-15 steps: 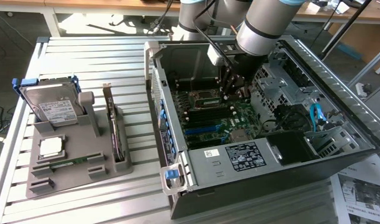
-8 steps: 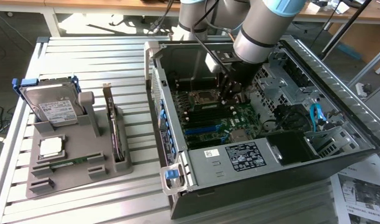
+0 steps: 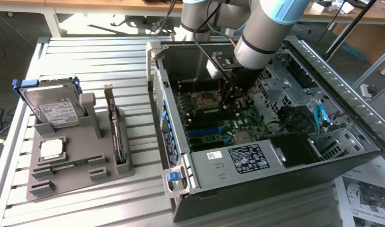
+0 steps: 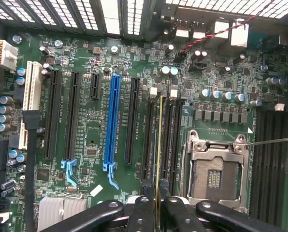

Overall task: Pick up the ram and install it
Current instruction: 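Insert the ram into the slot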

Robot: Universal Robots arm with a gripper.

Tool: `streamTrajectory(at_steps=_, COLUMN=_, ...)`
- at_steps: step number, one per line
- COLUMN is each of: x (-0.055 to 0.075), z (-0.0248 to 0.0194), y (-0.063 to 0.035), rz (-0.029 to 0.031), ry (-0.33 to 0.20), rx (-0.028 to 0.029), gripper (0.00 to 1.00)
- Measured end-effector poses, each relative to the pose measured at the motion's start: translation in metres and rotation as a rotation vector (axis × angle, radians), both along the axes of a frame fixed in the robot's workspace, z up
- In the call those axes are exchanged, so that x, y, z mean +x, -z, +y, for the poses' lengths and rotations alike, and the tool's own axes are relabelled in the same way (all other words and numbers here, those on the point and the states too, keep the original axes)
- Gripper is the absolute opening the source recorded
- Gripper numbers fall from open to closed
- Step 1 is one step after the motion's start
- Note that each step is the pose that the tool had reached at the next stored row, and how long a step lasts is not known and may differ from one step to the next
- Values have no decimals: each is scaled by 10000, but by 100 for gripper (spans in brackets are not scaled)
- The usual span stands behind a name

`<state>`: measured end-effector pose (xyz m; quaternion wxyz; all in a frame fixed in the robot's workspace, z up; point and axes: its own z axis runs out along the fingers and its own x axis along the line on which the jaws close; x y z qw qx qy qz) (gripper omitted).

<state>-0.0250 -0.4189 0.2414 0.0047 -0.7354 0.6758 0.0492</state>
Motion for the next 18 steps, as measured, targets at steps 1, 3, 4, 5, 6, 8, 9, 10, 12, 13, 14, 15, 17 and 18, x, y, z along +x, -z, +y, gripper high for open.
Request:
streamTrajectory(at_steps=1, x=-1, z=0, y=6, rz=0, ry=1, rx=1, gripper=14)
streamTrajectory(at_steps=3, x=-1, z=-1, y=10, rz=1, ry=1, rx=-3, gripper=14)
streamTrajectory(at_steps=4, x=-1, z=0, y=11, rz=1, ry=1, rx=-4, gripper=14)
streamTrajectory(at_steps=5, x=-1, z=0, y=13, rz=1, ry=4, rx=-1, gripper=14)
streamTrajectory(at_steps=6, x=0, z=0, y=16, rz=0, ry=139, rx=0, gripper=14)
streamTrajectory(at_steps=8, x=0, z=1, y=18, rz=1, ry=339, rx=-1, gripper=14)
streamTrajectory(at_steps=9, x=0, z=0, y=18, rz=0, ry=340, rx=-1, gripper=14)
streamTrajectory(at_steps=10, x=-3, z=-1, y=19, rz=0, ry=341, rx=-3, gripper=14)
streamTrajectory(at_steps=12, x=-13, z=-2, y=27, rz=1, ry=344, rx=-6, gripper=14)
streamTrajectory(at_steps=13, x=-19, z=-2, y=32, rz=1, ry=347, rx=-9, gripper=14)
streamTrajectory(at_steps=14, x=-22, z=-3, y=36, rz=0, ry=349, rx=-9, gripper=14)
streamTrajectory(at_steps=15, x=-22, z=-4, y=40, rz=0, ry=348, rx=-10, gripper=14)
streamTrajectory(at_steps=17, x=-22, z=-4, y=78, rz=0, ry=350, rx=-10, gripper=14)
streamTrajectory(at_steps=18, x=-22, z=-4, y=93, rz=0, ry=354, rx=-10, gripper=14)
